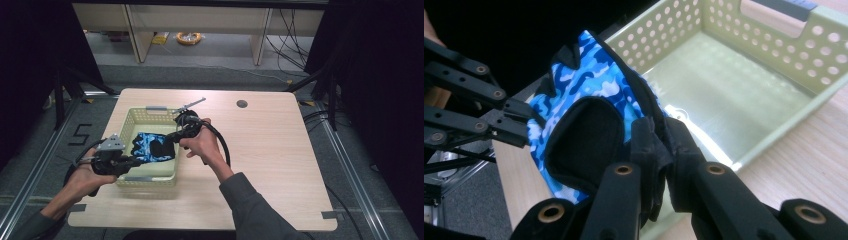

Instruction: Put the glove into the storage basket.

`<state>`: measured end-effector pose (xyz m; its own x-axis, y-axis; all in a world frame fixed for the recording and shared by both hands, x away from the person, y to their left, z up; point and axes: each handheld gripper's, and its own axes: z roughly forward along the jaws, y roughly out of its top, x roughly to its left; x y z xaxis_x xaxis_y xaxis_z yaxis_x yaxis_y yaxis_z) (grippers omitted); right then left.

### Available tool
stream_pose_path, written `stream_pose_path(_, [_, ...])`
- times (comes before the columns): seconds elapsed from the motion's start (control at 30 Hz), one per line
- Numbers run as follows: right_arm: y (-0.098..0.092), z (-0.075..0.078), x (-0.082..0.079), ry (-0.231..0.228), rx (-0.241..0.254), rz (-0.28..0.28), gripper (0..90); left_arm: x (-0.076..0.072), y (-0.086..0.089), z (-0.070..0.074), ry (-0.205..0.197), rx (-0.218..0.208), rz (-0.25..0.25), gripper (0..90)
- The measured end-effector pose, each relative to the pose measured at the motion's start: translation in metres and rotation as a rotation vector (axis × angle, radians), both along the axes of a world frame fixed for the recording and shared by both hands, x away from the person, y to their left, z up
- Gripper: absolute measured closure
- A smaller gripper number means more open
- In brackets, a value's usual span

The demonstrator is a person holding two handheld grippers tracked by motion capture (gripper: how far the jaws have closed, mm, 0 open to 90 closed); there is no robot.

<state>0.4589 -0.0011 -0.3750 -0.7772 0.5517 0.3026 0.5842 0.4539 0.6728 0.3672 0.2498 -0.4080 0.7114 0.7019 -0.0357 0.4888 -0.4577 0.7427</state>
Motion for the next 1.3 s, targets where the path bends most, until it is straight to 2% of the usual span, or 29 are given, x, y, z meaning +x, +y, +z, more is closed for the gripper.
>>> stream_pose_path(0.23, [0.023, -0.018, 0.013, 0.038, -0.014, -0.009, 84.5, 0.009, 0.018, -0.012, 0.048, 0.014, 0.027, 83.9])
stream_pose_path(0.33, [0.032, -0.027, 0.017, 0.068, -0.032, -0.024, 84.5, 0.013, 0.024, -0.018, 0.068, 0.021, 0.033, 83.8])
stream_pose_path(0.4, [0.036, -0.032, 0.018, 0.068, -0.035, -0.018, 84.5, 0.015, 0.027, -0.022, 0.090, 0.025, 0.044, 83.7])
stream_pose_path(0.43, [0.039, -0.035, 0.018, 0.085, -0.040, -0.026, 84.5, 0.016, 0.028, -0.024, 0.099, 0.025, 0.046, 83.6])
stream_pose_path(0.47, [0.040, -0.038, 0.020, 0.078, -0.043, -0.022, 84.5, 0.017, 0.029, -0.026, 0.106, 0.023, 0.039, 83.5])
stream_pose_path(0.53, [0.043, -0.042, 0.020, 0.093, -0.050, -0.027, 84.5, 0.017, 0.029, -0.028, 0.126, 0.036, 0.045, 83.1])
stream_pose_path(0.57, [0.045, -0.045, 0.020, 0.099, -0.056, -0.035, 84.5, 0.018, 0.030, -0.028, 0.144, 0.054, 0.041, 82.9])
stream_pose_path(0.7, [0.050, -0.054, 0.021, 0.111, -0.077, -0.040, 84.4, 0.021, 0.030, -0.035, 0.172, 0.056, 0.054, 83.0])
stream_pose_path(0.73, [0.051, -0.057, 0.022, 0.110, -0.082, -0.038, 84.4, 0.022, 0.030, -0.036, 0.177, 0.067, 0.061, 83.0])
stream_pose_path(0.83, [0.054, -0.061, 0.022, 0.114, -0.094, -0.049, 84.4, 0.024, 0.031, -0.040, 0.198, 0.057, 0.074, 82.7])
stream_pose_path(0.93, [0.056, -0.066, 0.024, 0.119, -0.111, -0.052, 84.4, 0.025, 0.030, -0.044, 0.220, 0.075, 0.081, 82.3])
stream_pose_path(0.97, [0.057, -0.067, 0.023, 0.126, -0.118, -0.051, 84.3, 0.025, 0.030, -0.044, 0.230, 0.095, 0.071, 82.1])
stream_pose_path(1.0, [0.058, -0.069, 0.024, 0.123, -0.124, -0.047, 84.3, 0.025, 0.029, -0.046, 0.228, 0.087, 0.071, 81.7])
stream_pose_path(1.07, [0.058, -0.072, 0.025, 0.119, -0.142, -0.047, 84.3, 0.025, 0.027, -0.049, 0.238, 0.100, 0.065, 80.1])
stream_pose_path(1.1, [0.059, -0.073, 0.026, 0.128, -0.145, -0.056, 84.3, 0.025, 0.027, -0.047, 0.239, 0.097, 0.060, 79.2])
stream_pose_path(1.13, [0.060, -0.075, 0.026, 0.132, -0.157, -0.060, 84.2, 0.025, 0.027, -0.047, 0.219, 0.084, 0.070, 76.7])
stream_pose_path(1.17, [0.060, -0.076, 0.027, 0.130, -0.166, -0.062, 84.2, 0.025, 0.027, -0.044, 0.228, 0.094, 0.070, 74.8])
stream_pose_path(1.23, [0.060, -0.077, 0.028, 0.117, -0.180, -0.062, 84.2, 0.025, 0.026, -0.043, 0.218, 0.070, 0.089, 69.1])
stream_pose_path(1.27, [0.059, -0.077, 0.030, 0.103, -0.180, -0.050, 84.2, 0.024, 0.027, -0.040, 0.212, 0.090, 0.087, 67.0])
stream_pose_path(1.3, [0.059, -0.078, 0.030, 0.098, -0.185, -0.055, 84.2, 0.025, 0.027, -0.039, 0.214, 0.080, 0.091, 65.8])
